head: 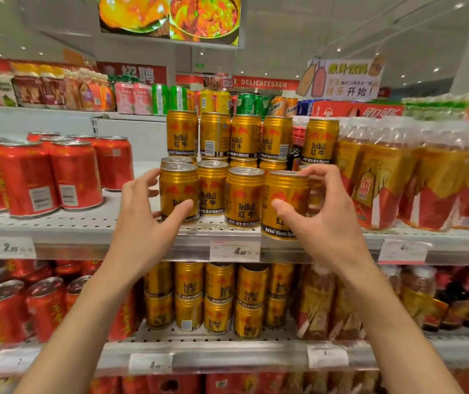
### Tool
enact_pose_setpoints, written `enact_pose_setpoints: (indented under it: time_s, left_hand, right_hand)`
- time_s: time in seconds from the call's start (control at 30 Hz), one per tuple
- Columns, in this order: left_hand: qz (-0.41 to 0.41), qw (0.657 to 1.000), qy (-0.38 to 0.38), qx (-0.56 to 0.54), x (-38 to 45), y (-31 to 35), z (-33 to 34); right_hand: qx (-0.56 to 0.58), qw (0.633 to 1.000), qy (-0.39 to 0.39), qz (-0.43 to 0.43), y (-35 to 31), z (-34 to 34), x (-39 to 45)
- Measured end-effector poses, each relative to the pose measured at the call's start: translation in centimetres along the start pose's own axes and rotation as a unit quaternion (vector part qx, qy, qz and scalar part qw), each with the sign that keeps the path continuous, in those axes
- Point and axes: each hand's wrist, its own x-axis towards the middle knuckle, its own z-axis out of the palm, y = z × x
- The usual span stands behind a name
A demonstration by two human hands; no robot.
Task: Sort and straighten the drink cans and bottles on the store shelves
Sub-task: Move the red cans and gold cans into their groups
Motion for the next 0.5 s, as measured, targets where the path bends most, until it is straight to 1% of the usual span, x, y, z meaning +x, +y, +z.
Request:
enact_pose_setpoints:
  time_s: [0.17,0.3,0.43,0.5]
  left_hand:
    - [-0.002,1.000,-0.019,-0.003,0.5,-0.2,0.2]
    - [-0.034,0.999,-0.031,0.012,1.7,0.2,-0.6]
    - [-0.047,0.996,-0.069,0.005,2.6,0.9,-1.1]
    - [-0.048,0.996,-0.077,-0.004,2.7,0.9,-1.1]
  right_hand:
    - [-0.057,0.998,0.017,-0.026,2.0,0.8,1.2]
    - [-0.089,0.994,0.029,-0.056,3.7,2.3,0.9]
    - [-0.140,0.985,0.048,-0.085,4.8,2.7,1.3]
    - [-0.147,0.984,0.049,-0.090,5.1,3.0,1.7]
